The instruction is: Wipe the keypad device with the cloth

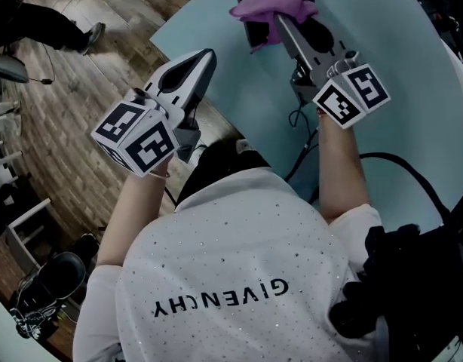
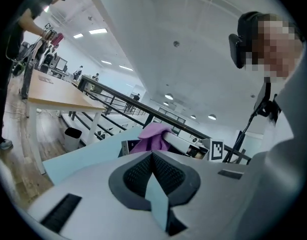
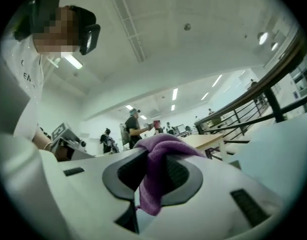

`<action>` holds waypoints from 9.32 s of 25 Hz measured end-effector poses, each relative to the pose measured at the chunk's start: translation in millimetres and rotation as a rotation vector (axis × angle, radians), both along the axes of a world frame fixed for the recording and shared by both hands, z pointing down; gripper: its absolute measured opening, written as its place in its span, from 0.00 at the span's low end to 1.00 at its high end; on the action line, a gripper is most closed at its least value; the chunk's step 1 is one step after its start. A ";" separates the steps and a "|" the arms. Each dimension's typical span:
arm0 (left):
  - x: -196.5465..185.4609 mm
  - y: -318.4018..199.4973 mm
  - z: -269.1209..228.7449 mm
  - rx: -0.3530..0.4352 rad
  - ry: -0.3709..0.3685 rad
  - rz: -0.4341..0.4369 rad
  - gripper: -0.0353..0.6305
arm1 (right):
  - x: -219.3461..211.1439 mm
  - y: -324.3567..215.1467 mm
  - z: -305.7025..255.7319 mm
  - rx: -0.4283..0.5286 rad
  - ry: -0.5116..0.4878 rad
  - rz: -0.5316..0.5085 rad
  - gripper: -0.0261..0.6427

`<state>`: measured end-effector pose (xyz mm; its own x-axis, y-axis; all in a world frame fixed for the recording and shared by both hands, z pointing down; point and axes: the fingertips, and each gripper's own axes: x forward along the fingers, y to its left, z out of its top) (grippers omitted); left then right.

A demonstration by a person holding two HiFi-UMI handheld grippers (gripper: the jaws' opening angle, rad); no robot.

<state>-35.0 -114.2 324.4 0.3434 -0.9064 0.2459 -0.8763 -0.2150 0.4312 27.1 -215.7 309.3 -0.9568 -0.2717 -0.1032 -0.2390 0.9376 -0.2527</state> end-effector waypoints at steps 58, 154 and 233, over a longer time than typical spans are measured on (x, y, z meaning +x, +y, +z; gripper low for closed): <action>-49.5 -14.4 49.8 -0.082 0.094 -0.078 0.06 | -100.1 -14.1 73.7 0.079 0.322 -0.052 0.14; -85.9 -1.8 45.0 -0.082 0.190 -0.194 0.06 | -97.7 -6.0 155.7 -0.033 0.565 -0.128 0.15; -220.8 -101.1 86.9 -0.115 0.346 0.250 0.06 | -205.3 -65.6 -26.5 -0.033 0.479 0.100 0.15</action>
